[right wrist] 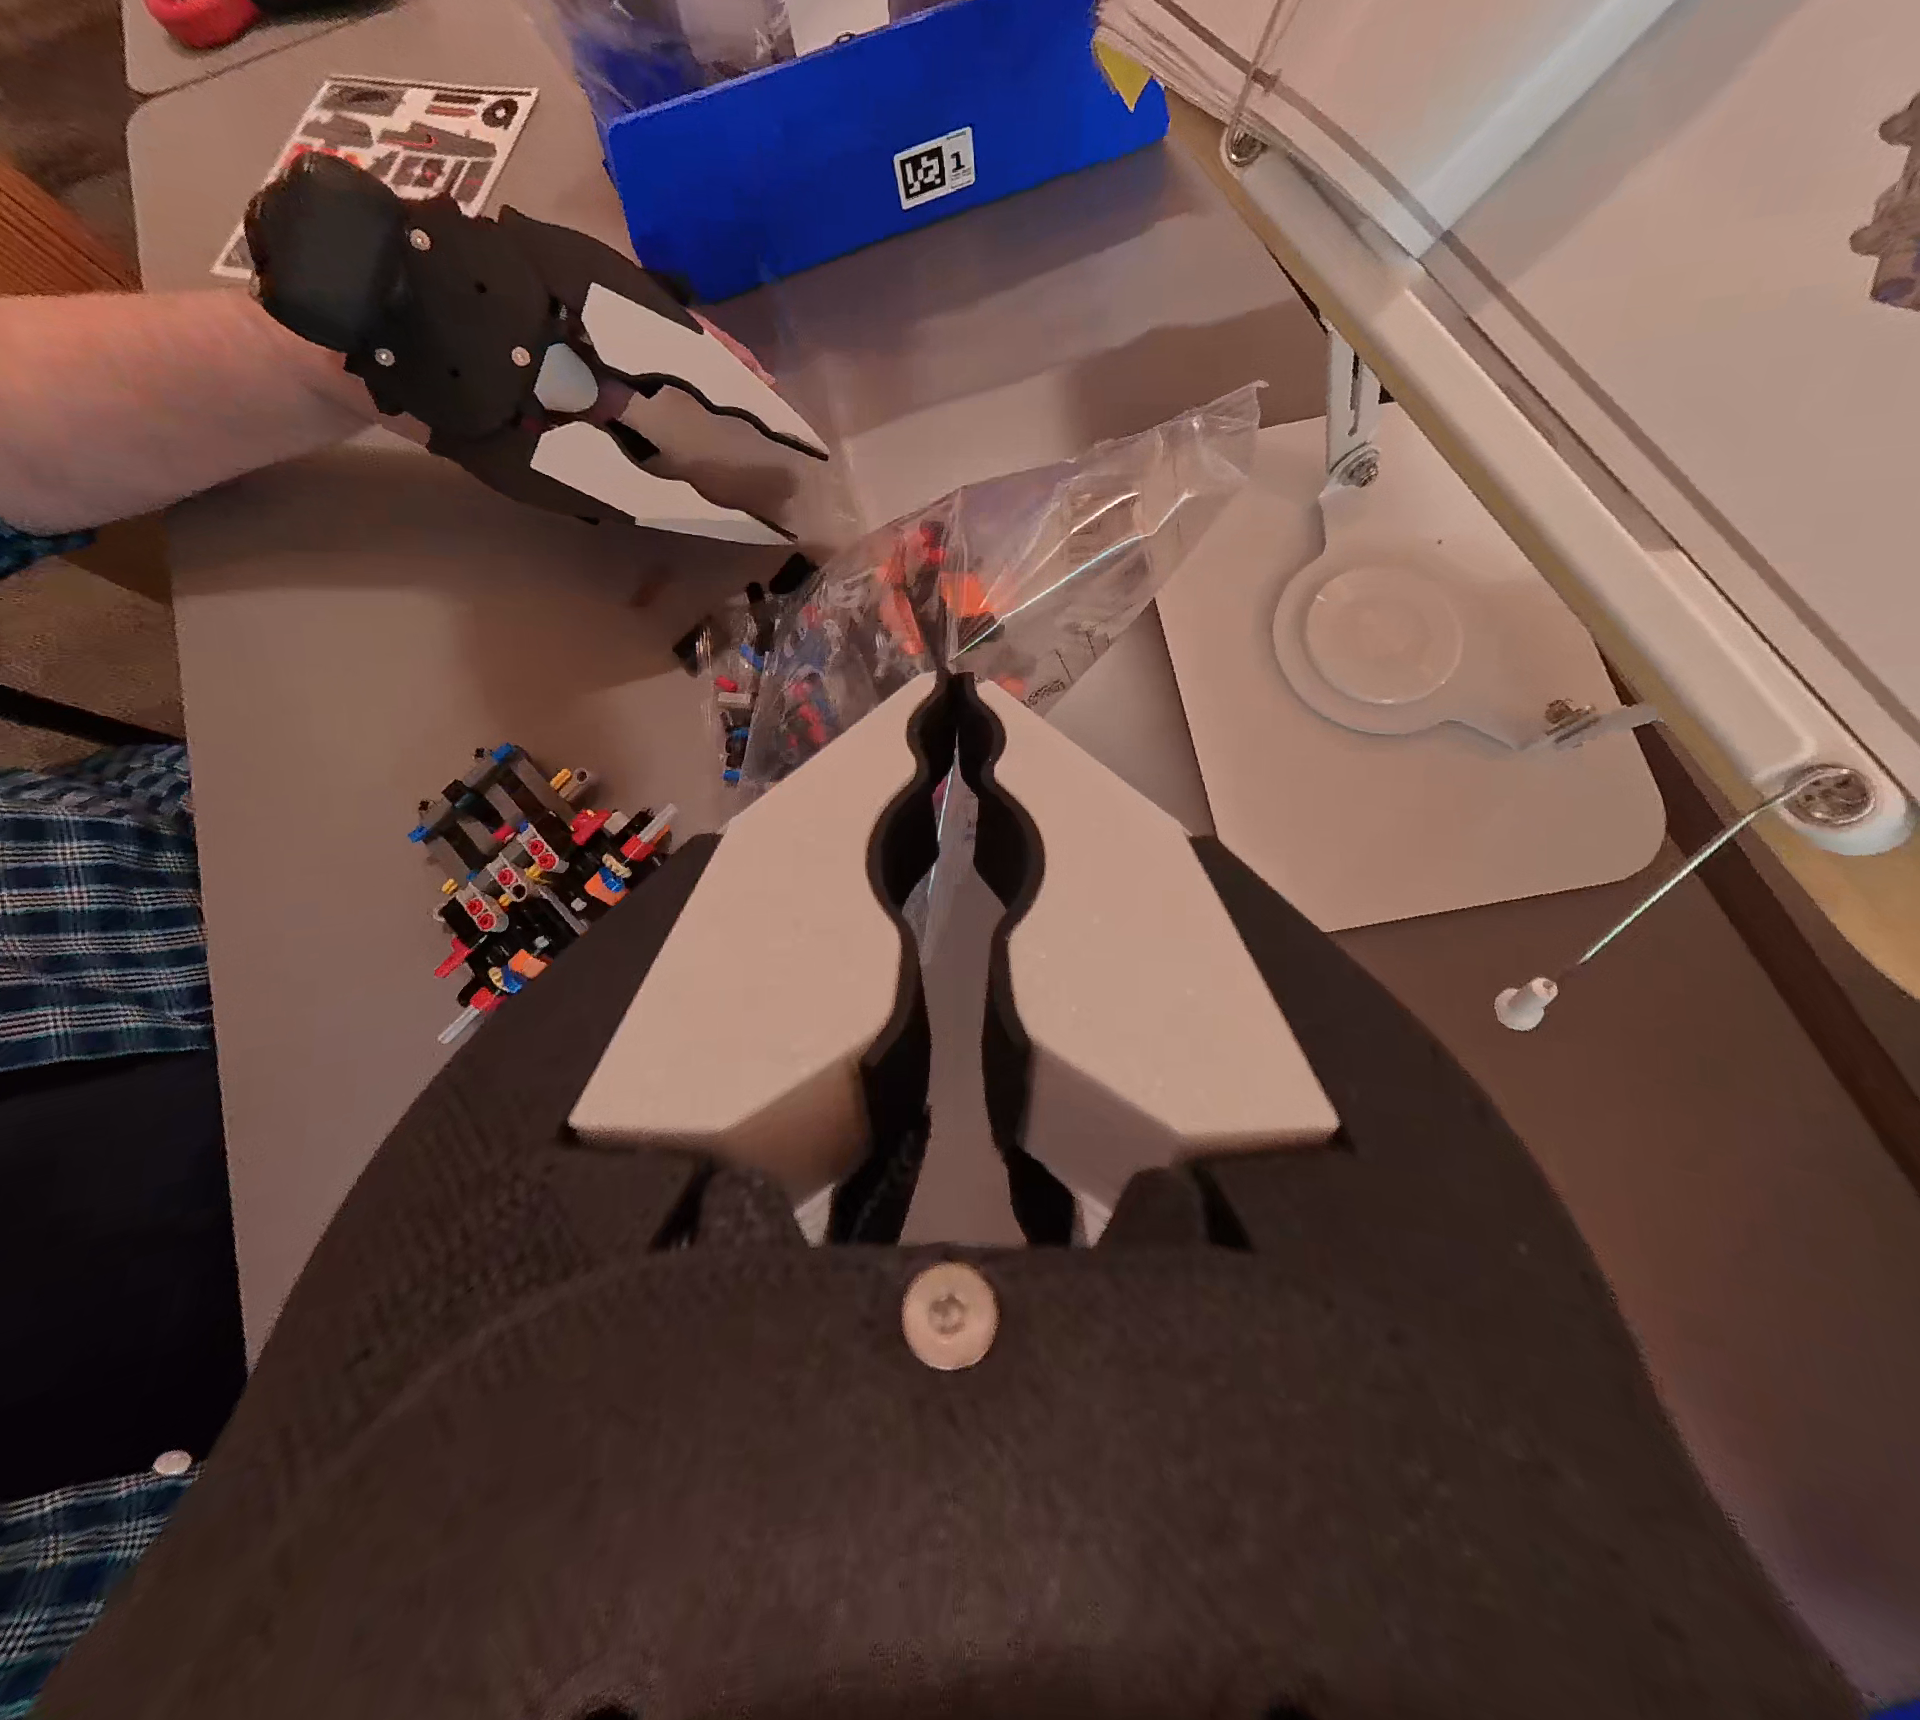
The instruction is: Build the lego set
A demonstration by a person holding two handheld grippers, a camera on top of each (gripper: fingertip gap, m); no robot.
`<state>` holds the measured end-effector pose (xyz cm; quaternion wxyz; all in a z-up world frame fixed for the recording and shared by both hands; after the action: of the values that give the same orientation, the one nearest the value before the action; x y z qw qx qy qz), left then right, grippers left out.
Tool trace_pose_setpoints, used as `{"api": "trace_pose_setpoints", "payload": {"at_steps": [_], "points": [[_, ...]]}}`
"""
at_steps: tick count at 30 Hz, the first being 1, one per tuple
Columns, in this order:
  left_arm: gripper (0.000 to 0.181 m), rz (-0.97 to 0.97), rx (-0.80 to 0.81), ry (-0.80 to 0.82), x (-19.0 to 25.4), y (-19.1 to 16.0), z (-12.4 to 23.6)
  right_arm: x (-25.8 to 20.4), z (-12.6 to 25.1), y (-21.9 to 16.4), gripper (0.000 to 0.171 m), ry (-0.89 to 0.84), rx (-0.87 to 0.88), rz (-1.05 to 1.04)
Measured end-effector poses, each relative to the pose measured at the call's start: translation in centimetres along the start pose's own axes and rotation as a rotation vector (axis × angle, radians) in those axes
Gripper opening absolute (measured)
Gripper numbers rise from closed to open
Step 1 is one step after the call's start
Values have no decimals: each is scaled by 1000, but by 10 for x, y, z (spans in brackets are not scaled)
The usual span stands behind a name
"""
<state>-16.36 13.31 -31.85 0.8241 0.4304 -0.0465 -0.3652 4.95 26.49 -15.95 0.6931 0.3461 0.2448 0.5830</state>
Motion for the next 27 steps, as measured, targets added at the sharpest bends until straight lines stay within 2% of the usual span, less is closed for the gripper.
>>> {"api": "trace_pose_setpoints", "payload": {"at_steps": [8,17,27], "points": [[32,14,7,-6,2,-1,-6,-14,5,15,0,9,-37,75],[22,-2,-11,-8,4,-3,-13,-20,18,22,0,-11,-50,96],[16,-6,-3,-7,4,-2,-17,-38,38,35,0,4,7,129]]}}
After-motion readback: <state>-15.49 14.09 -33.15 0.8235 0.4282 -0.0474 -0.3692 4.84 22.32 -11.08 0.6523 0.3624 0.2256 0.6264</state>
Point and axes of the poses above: each gripper's, where its closed fingertips meet, z back along the fingers, y out of its top, x = y × z across the jaws, the point moved 7 cm from there along z, back along the fingers, and after that the axes turned 14 degrees about -y, right-handed, at the moved point
